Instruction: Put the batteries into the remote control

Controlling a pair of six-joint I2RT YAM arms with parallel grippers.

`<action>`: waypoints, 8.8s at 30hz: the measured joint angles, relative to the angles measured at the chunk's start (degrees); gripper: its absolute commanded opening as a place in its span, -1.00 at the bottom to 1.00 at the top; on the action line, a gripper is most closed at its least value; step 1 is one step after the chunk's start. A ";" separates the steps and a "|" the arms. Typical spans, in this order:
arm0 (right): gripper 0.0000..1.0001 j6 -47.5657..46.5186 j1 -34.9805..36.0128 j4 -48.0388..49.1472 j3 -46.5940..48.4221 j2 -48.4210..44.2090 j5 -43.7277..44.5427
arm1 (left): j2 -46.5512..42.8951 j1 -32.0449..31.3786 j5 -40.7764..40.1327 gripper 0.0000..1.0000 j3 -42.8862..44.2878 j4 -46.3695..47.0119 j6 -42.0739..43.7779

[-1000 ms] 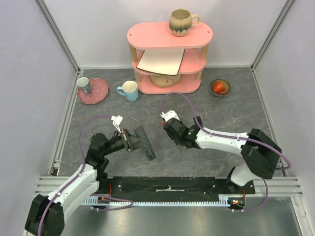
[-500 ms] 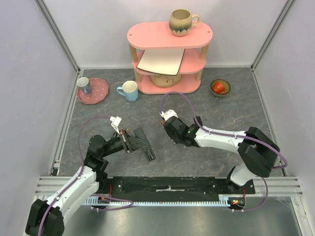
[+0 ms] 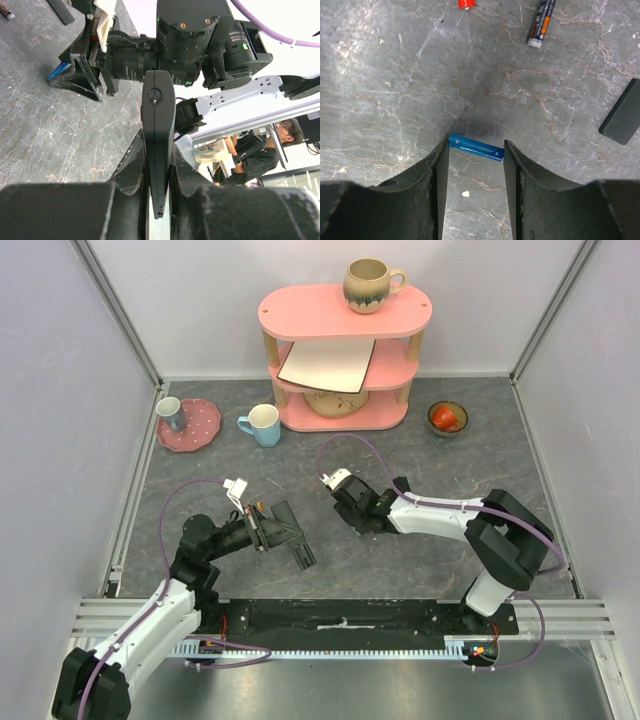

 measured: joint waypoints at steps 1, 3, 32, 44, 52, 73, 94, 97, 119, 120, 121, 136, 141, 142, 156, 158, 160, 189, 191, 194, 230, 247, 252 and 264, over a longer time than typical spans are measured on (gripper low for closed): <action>-0.07 -0.02 -0.59 -0.13 0.02 0.74 -1.07 | -0.11 -0.02 0.00 -0.96 0.00 -0.26 0.00; -0.02 0.09 -1.55 0.00 0.61 1.18 -2.54 | -0.33 0.00 0.00 -0.96 0.00 -0.72 0.02; 0.04 40.85 -3.87 -3.02 -0.74 -12.68 1.22 | -6.93 -0.02 -4.87 -0.96 -0.02 -6.67 0.48; -0.19 58.95 -6.67 -2.36 -5.73 -8.02 0.09 | -11.96 -0.02 -10.97 -0.96 -0.09 -12.55 0.48; -0.19 61.48 -9.03 -0.98 -5.73 -4.63 -1.77 | -13.09 0.00 -12.31 -0.96 -0.76 -13.90 0.46; -0.13 61.70 -10.93 2.71 -4.61 -2.10 -4.68 | -12.50 0.00 -13.35 -0.96 -0.76 -13.90 0.46; -0.37 60.06 -9.35 -0.46 -3.67 -1.70 -4.24 | -12.46 0.00 -13.73 -0.96 -0.98 -13.84 0.44; -0.49 59.41 -9.33 -0.79 -3.39 -1.42 -4.15 | -12.46 -0.02 -13.73 -0.96 -1.25 -13.88 0.42; -1.00 36.35 -8.90 -3.45 5.51 5.70 -2.97 | -12.15 0.00 -13.73 -0.96 -1.31 -13.90 0.42; -1.00 35.67 -8.90 -3.43 5.49 5.70 -2.99 | -12.11 0.00 -13.73 -0.96 -1.31 -13.90 0.42; -1.00 34.99 -8.87 -3.41 5.49 5.70 -2.99 | -12.04 -0.02 -13.73 -0.96 -1.31 -13.92 0.42; -1.00 21.92 -5.51 -1.49 -3.15 -25.73 -1.90 | 0.15 -0.02 -13.75 -0.96 0.68 -11.30 0.39; -1.00 15.08 1.84 1.66 -2.45 -37.29 -1.97 | 11.47 -0.26 -12.70 -0.96 3.89 -2.80 -0.68; -1.00 14.16 3.19 1.81 -2.08 -37.68 -1.95 | 14.21 -0.37 -12.20 -0.96 4.37 -0.26 -1.31; -1.00 9.22 15.26 6.73 0.39 -29.53 -1.20 | 30.75 -3.13 -8.63 -0.96 9.90 23.50 -7.37; -1.00 8.79 16.06 7.74 0.72 -28.35 -0.83 | 31.04 -3.19 -8.20 -0.96 10.49 24.55 -7.52; -1.00 8.28 16.76 8.55 1.25 -27.17 -0.42 | 31.28 -3.23 -7.69 -0.96 10.75 25.16 -7.58; -1.00 6.64 19.02 14.36 2.56 -23.74 4.76 | 31.78 -3.56 -6.36 -0.96 11.08 25.81 -8.61; -1.00 6.73 19.26 14.34 2.49 -23.74 4.90 | 31.78 -3.56 -6.38 -0.96 11.17 25.81 -8.63; -1.00 7.04 19.52 14.40 2.10 -23.74 5.55 | 31.74 -3.56 -6.40 -0.96 11.30 25.81 -8.63; -0.43 13.25 20.65 12.46 0.96 -23.71 8.72 | 29.64 -3.82 -7.74 -0.96 11.39 23.65 -8.72; 0.08 14.80 21.16 7.10 5.29 -23.50 10.01 | 28.22 -3.82 -9.27 -0.96 11.37 23.69 -8.72; 0.28 14.86 21.05 5.35 6.62 -23.58 11.32 | 28.22 -3.82 -9.25 -0.96 11.37 23.69 -8.72; 0.63 21.66 13.70 3.67 7.87 -31.65 7.72 | 28.22 -3.82 -9.25 -0.96 11.37 24.00 -8.70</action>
